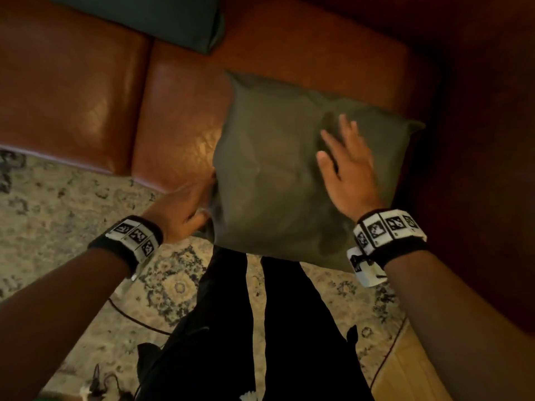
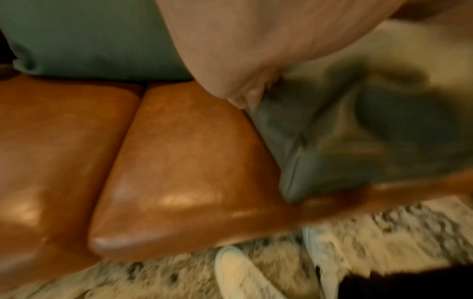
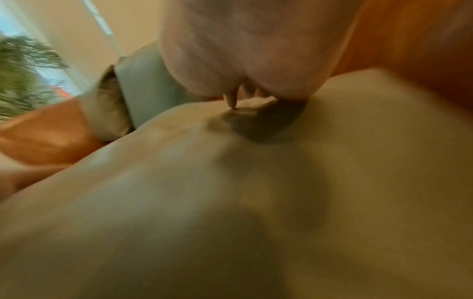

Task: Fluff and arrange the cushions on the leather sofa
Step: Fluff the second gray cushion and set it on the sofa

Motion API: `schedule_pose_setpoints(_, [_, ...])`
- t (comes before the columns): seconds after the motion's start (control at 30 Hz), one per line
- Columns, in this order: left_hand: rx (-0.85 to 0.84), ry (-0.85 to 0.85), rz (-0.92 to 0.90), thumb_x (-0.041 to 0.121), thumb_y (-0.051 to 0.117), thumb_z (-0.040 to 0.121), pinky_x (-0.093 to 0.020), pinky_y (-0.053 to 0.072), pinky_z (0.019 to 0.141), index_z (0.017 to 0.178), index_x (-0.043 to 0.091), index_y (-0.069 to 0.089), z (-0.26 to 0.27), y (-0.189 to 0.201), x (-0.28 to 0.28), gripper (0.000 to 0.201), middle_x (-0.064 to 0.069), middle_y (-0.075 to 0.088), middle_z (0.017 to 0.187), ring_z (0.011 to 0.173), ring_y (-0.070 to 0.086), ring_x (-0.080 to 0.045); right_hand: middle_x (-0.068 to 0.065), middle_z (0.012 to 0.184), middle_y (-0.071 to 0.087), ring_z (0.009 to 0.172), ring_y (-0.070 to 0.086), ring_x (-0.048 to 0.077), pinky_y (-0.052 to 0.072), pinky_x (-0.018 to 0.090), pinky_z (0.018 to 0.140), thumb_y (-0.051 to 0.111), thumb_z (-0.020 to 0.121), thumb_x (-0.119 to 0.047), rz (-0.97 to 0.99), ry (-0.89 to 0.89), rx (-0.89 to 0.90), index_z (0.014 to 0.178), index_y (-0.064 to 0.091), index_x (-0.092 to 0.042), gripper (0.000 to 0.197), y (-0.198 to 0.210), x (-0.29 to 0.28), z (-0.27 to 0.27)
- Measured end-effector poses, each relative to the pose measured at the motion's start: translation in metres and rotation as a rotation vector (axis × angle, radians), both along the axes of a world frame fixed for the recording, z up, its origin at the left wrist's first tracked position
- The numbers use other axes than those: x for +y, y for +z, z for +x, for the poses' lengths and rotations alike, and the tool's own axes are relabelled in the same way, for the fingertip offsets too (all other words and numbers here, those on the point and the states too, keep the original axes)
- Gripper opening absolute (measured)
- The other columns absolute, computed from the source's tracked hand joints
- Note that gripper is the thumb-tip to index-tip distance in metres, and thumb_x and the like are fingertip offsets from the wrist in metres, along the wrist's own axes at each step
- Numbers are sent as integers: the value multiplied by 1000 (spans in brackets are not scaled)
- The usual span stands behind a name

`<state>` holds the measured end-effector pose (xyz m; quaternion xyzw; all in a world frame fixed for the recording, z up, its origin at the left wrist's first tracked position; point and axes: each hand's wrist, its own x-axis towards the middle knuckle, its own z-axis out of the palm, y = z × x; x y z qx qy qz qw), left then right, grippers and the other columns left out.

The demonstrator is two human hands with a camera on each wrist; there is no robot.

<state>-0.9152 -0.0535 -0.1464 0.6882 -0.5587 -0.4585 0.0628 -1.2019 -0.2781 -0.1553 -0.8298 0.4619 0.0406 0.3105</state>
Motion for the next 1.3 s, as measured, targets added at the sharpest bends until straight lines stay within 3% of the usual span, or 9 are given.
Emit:
schedule_pose_setpoints(0.13, [-100,322,-46,49,31,102,-29,42,89,107,46,53,12,-7,-33,22,-9,67,114,102,61,-25,14,172,18,157,21,31,21,48,125,39,108,-46,-186,-421,114,158,39,-11,61,5,1,-35])
schedule_pose_setpoints(0.3, [-39,324,5,65,28,102,-35,35,116,137,14,61,5,-9,-95,70,-10,64,136,130,56,-26,15,169,27,153,30,38,21,50,125,19,105,-69,373,-1018,178,166,20,-21,78,12,4,-44])
schedule_pose_setpoints(0.5, [32,370,113,94,10,81,-46,35,119,141,12,58,1,31,-137,112,-15,60,142,134,53,-32,10,159,45,146,41,33,28,48,123,23,100,-76,426,-1100,64,157,44,-21,82,53,-22,-32])
schedule_pose_setpoints(0.7, [120,584,-98,82,18,94,-63,43,106,143,19,52,62,45,-178,86,-32,59,133,125,54,-54,-12,128,72,123,65,11,44,41,116,14,100,-76,414,-1245,-657,129,64,-37,70,113,-58,-25])
schedule_pose_setpoints(0.83, [608,956,-71,69,15,102,-34,45,111,141,30,51,65,89,-172,66,2,64,139,131,57,-13,-8,147,61,138,56,22,39,53,117,5,98,-77,578,-1254,-935,138,62,-40,79,131,-56,-41])
schedule_pose_setpoints(0.97, [644,905,173,64,2,104,-37,52,91,135,18,57,64,74,-125,78,-7,76,108,102,70,-24,6,167,35,154,34,32,16,56,124,16,99,-79,921,-1210,-1067,162,34,-27,84,110,-17,-88])
schedule_pose_setpoints(1.07, [611,767,345,73,25,100,-35,56,83,133,23,54,53,51,-96,67,-13,70,114,102,68,-28,9,141,65,129,62,32,35,57,117,38,98,-76,897,-1279,-598,145,55,-18,77,95,12,-111])
schedule_pose_setpoints(1.2, [468,591,502,102,60,43,-28,61,70,137,25,51,39,19,-74,122,-6,71,113,92,76,-18,6,135,66,106,71,24,51,45,89,59,51,-103,991,-1025,-78,140,55,-29,115,69,43,-111])
schedule_pose_setpoints(1.3, [402,585,532,97,65,56,-44,62,87,140,28,48,34,-15,-65,110,0,73,120,107,74,-25,0,144,52,111,64,23,49,47,104,60,70,-92,969,-977,7,160,29,-33,112,50,55,-93])
